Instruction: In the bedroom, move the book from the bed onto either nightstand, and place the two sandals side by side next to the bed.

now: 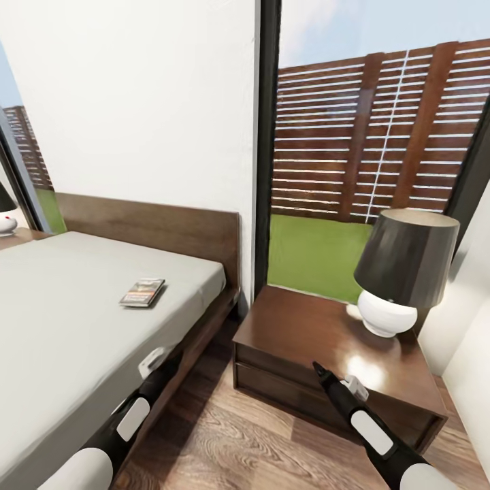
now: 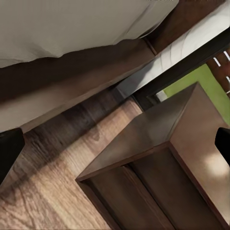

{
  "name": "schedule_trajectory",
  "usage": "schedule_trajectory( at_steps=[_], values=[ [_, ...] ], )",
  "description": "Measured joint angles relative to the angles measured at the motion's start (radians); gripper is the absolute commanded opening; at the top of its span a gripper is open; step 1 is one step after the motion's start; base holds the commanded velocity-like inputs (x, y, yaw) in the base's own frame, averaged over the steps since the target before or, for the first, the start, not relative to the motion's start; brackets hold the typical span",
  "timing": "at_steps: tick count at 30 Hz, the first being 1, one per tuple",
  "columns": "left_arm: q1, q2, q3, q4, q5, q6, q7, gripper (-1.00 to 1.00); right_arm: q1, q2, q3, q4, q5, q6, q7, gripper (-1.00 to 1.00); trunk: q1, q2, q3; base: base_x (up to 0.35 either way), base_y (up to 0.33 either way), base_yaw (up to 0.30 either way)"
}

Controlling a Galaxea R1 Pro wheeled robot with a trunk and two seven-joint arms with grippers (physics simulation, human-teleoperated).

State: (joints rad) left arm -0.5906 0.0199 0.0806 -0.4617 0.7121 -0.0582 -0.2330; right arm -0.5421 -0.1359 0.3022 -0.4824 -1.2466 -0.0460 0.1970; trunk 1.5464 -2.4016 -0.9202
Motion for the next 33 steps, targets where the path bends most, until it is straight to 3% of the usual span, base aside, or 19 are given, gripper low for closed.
schedule_trajectory(
  at_steps=[21,33],
  values=[
    [0.0,-0.002,-0.001,0.0,0.0,-0.001,-0.001,1.0,0.0,-0.001,-0.01,0.0,-0.004,-0.007,0.001,1.0,0.0,0.0,0.0,0.014,0.0,0.0],
    [0.0,-0.002,-0.025,0.0,0.0,-0.002,-0.001,1.0,0.0,0.001,-0.003,0.001,0.001,-0.009,0.003,1.0,0.0,0.0,0.0,0.0,0.0,0.0]
  ],
)
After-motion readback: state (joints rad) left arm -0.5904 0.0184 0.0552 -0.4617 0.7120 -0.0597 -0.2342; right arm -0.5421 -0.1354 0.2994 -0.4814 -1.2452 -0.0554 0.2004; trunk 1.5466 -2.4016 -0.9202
